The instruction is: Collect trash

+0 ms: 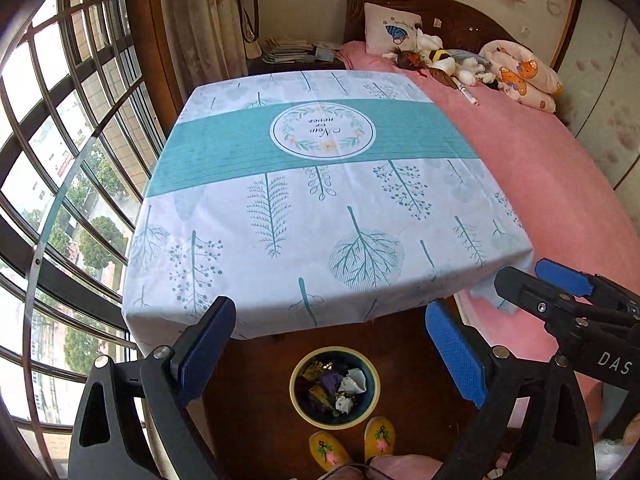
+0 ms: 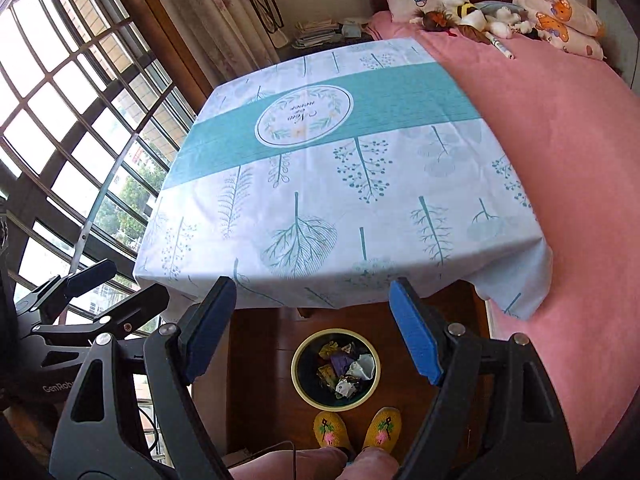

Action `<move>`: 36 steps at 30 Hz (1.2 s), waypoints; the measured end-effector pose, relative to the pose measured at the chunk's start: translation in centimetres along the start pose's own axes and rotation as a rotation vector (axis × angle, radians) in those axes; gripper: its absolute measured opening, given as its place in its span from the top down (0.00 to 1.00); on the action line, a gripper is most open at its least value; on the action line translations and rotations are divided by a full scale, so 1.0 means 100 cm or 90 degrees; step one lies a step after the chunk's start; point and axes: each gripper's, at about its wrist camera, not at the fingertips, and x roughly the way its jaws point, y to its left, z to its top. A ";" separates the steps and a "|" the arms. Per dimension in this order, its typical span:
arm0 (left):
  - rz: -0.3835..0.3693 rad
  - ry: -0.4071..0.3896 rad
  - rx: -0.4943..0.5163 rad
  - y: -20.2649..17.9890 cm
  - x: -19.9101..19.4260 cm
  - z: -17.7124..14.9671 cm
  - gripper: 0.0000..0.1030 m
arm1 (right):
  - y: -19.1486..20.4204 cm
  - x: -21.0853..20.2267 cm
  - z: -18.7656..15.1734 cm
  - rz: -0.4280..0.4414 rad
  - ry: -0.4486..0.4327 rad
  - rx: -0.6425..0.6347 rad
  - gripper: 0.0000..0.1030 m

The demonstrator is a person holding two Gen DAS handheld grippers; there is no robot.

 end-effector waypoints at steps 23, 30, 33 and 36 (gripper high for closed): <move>0.021 -0.037 -0.021 0.005 -0.039 0.017 0.06 | 0.031 -0.042 0.014 -0.012 -0.054 -0.044 0.26; 0.023 -0.037 -0.022 0.005 -0.036 0.018 0.06 | 0.032 -0.043 0.014 -0.012 -0.055 -0.041 0.26; 0.024 -0.037 -0.022 0.005 -0.036 0.018 0.06 | 0.032 -0.042 0.014 -0.012 -0.054 -0.042 0.26; 0.026 -0.036 -0.025 0.005 -0.034 0.019 0.06 | 0.032 -0.043 0.014 -0.011 -0.054 -0.042 0.26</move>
